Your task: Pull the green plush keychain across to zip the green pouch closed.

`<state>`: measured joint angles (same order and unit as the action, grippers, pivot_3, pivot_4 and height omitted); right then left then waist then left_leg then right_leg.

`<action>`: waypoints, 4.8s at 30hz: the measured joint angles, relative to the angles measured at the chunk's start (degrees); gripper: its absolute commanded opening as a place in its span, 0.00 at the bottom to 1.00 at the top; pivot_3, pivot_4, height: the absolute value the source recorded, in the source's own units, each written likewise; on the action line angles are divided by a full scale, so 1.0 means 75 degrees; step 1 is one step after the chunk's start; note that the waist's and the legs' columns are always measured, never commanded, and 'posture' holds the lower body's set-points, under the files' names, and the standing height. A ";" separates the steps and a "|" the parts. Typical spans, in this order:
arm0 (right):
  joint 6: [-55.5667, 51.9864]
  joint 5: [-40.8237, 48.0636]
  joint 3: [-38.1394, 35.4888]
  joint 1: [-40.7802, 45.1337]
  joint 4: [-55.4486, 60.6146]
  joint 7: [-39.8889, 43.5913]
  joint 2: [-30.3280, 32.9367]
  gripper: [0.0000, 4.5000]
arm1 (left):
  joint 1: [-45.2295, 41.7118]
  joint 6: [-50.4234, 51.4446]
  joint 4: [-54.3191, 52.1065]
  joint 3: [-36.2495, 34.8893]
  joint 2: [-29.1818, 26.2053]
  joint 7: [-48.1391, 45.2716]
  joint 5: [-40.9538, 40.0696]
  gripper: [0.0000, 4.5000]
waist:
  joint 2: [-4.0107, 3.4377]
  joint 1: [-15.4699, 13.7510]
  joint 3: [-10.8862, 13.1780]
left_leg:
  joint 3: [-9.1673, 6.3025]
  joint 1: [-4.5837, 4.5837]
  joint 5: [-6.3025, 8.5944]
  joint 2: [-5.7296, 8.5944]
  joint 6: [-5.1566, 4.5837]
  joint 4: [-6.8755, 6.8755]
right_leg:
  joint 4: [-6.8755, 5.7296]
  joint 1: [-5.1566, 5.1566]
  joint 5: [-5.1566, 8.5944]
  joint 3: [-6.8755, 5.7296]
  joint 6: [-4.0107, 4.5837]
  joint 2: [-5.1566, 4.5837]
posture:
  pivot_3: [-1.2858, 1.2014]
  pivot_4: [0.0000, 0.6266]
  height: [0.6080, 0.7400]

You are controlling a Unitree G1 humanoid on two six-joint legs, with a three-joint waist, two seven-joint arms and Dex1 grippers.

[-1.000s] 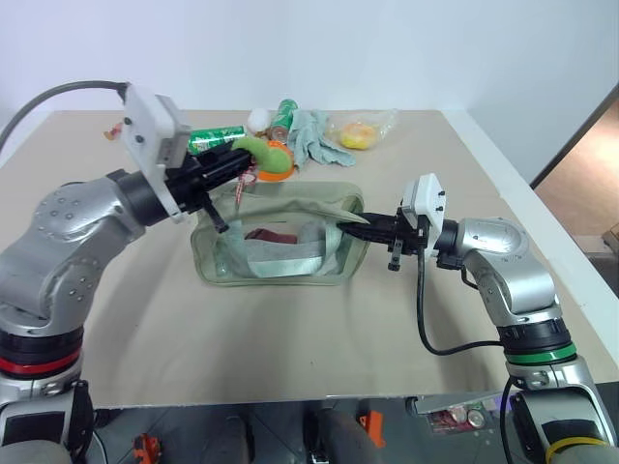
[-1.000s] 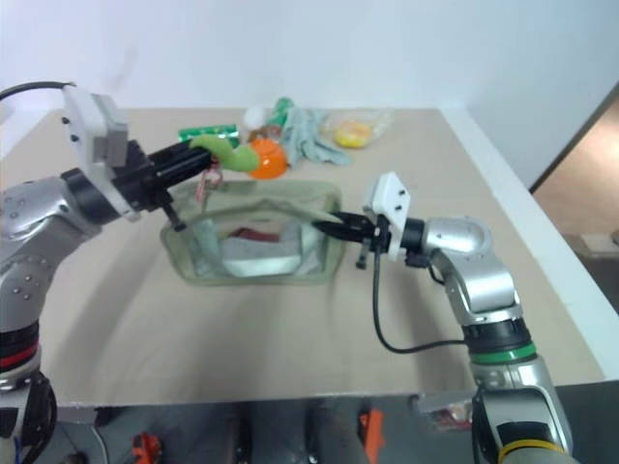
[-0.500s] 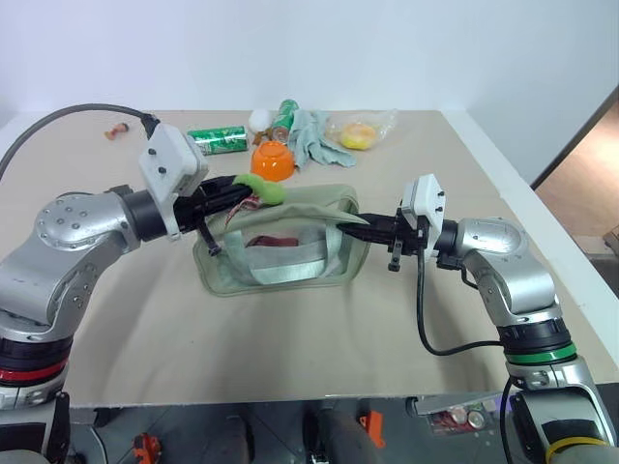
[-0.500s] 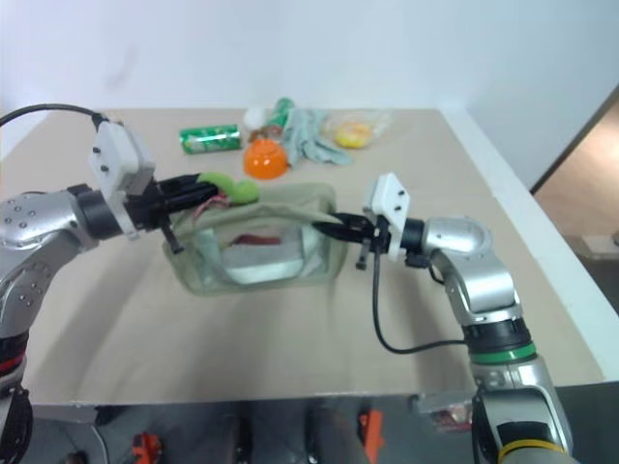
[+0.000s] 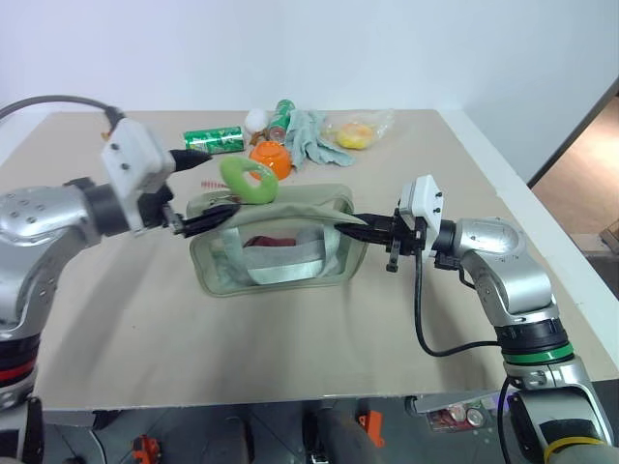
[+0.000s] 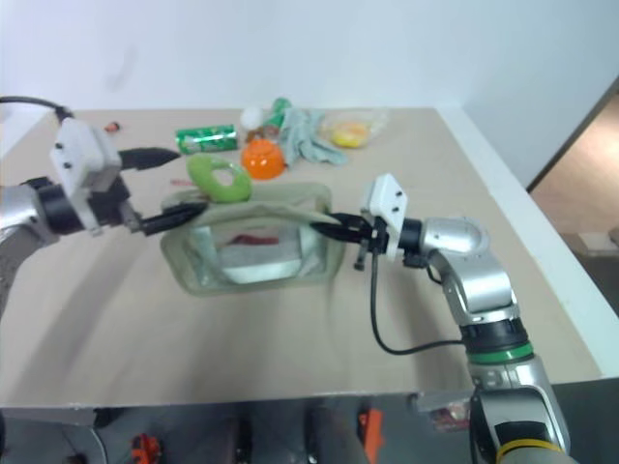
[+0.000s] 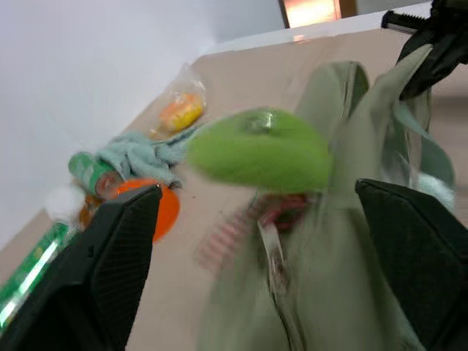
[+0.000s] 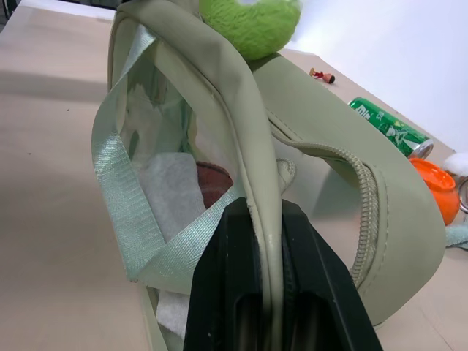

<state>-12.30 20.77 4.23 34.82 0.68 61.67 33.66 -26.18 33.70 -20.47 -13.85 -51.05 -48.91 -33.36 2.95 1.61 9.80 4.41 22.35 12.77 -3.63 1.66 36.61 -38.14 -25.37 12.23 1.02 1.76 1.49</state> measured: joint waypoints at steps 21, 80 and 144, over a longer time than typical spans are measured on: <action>0.0161 -0.0094 0.0021 0.0159 -0.0303 0.0129 -0.0064 0.00 | 0.3062 0.0896 -0.1664 -0.1564 0.0741 0.0893 -0.1306 0.99 | 0.0001 -0.0036 -0.0001 | 0.0000 -0.0004 0.0000 0.0005 0.0000 0.0004 | -0.0001 0.0004 -0.0002 -0.0003 0.0002 -0.0011 | 0.52 0.24 1.00; -0.0020 0.0374 0.0249 0.1371 -0.1633 0.1508 0.0823 0.00 | 0.2482 -0.0516 -0.1354 -0.0154 0.1109 0.0811 -0.1227 0.00 | -0.0005 -0.0062 0.0003 | -0.0001 0.0012 0.0005 0.0001 -0.0003 -0.0004 | 0.0003 -0.0003 0.0008 -0.0009 0.0016 -0.0019 | 0.52 0.24 1.00; 0.0428 -0.1175 0.0648 0.3512 -0.4572 0.1996 -0.1894 0.93 | 0.1810 -0.0611 -0.1075 0.0325 0.1331 0.0548 -0.0345 0.00 | -0.0017 0.0127 0.0011 | -0.0003 0.0007 0.0001 -0.0006 0.0004 0.0002 | -0.0012 -0.0007 -0.0003 0.0005 0.0018 -0.0006 | 0.52 0.24 1.00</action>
<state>-9.09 11.96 9.09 61.16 -33.60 76.63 19.45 -12.61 29.12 -28.53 -11.41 -41.07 -44.80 -35.95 2.82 2.56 9.88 4.39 22.40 12.78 -3.67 1.69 36.62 -38.23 -25.43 12.21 1.06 1.89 1.45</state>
